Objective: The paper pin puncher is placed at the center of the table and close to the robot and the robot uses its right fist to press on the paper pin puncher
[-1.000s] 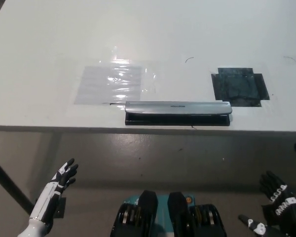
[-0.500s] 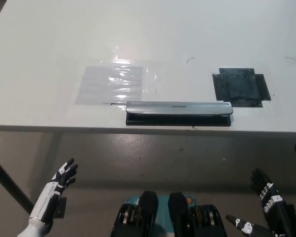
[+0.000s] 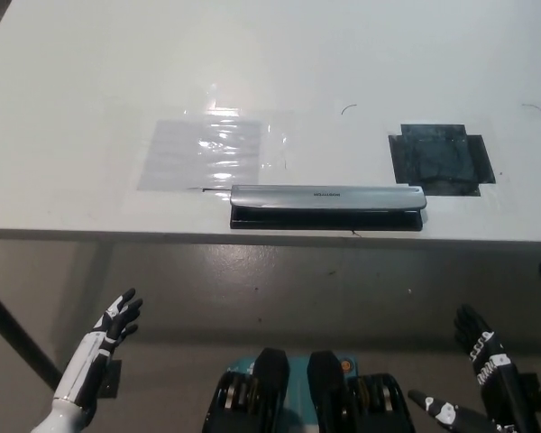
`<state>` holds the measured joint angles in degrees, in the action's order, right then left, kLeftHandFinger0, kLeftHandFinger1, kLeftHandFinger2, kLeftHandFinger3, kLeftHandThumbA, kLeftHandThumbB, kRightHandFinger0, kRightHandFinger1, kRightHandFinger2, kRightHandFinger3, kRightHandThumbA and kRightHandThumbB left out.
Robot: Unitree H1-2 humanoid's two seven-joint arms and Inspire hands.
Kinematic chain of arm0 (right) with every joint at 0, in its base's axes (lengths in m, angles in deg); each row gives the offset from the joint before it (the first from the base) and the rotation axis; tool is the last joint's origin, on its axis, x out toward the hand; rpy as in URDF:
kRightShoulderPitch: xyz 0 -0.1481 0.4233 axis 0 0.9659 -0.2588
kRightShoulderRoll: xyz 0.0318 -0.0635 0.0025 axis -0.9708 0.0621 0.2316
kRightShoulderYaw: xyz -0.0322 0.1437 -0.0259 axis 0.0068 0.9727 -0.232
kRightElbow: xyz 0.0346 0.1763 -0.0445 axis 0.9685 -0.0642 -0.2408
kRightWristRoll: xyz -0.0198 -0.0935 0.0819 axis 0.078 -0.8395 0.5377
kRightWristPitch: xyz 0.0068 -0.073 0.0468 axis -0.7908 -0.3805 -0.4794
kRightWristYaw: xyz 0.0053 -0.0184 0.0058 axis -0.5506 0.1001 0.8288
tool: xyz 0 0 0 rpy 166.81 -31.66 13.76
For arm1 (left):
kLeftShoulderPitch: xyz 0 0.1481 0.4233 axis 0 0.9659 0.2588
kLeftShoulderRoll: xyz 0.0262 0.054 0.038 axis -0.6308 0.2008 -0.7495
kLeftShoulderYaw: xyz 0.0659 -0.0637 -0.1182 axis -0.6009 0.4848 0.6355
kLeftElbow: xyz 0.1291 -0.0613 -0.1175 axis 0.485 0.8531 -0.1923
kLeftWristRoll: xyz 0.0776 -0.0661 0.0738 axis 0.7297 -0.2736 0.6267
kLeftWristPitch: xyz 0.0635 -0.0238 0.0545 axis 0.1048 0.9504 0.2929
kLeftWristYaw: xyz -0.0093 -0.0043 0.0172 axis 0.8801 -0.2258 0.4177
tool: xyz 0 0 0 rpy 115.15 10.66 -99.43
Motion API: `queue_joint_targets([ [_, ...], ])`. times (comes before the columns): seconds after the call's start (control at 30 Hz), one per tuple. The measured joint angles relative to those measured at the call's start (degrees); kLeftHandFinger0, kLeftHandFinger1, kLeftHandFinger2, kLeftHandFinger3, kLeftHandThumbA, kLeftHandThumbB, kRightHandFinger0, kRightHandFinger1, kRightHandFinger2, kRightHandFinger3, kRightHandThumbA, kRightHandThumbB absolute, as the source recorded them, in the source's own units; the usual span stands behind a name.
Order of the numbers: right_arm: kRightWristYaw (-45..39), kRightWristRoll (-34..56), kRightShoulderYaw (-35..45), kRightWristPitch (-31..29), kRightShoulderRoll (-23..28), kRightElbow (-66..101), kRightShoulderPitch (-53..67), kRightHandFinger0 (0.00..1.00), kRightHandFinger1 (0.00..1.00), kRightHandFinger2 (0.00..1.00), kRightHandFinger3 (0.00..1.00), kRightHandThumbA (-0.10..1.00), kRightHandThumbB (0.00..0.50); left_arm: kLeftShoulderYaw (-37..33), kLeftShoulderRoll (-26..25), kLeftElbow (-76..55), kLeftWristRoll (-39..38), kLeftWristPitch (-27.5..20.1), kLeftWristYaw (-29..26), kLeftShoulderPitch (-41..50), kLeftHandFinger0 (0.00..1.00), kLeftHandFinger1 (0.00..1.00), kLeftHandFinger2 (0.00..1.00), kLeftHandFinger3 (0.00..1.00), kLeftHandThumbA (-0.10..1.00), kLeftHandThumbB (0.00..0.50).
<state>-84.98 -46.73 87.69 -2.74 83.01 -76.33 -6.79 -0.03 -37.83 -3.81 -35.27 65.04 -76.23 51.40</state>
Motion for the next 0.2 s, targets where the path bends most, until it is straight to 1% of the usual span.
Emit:
queue_joint_targets([
  [0.07, 0.0, 0.0, 0.0, 0.0, 0.0, 0.0, 0.0, 1.00, 1.00, 1.00, 1.00, 1.00, 0.276, 0.0, 0.0, 0.0, 0.0, 0.0, 0.0, 0.0, 1.00, 1.00, 1.00, 1.00, 1.00, 0.199],
  [0.13, 0.0, 0.0, 0.0, 0.0, 0.0, 0.0, 0.0, 1.00, 1.00, 1.00, 1.00, 1.00, 0.282, 0.0, 0.0, 0.0, 0.0, 0.0, 0.0, 0.0, 1.00, 1.00, 1.00, 1.00, 1.00, 0.191],
  [0.17, 0.0, 0.0, 0.0, 0.0, 0.0, 0.0, 0.0, 1.00, 1.00, 1.00, 1.00, 1.00, 0.270, 0.0, 0.0, 0.0, 0.0, 0.0, 0.0, 0.0, 1.00, 1.00, 1.00, 1.00, 1.00, 0.192],
  [0.2, 0.0, 0.0, 0.0, 0.0, 0.0, 0.0, 0.1, 1.00, 1.00, 1.00, 1.00, 1.00, 0.268, 0.0, 0.0, 0.0, 0.0, 0.0, 0.0, 0.1, 1.00, 1.00, 1.00, 1.00, 1.00, 0.187],
])
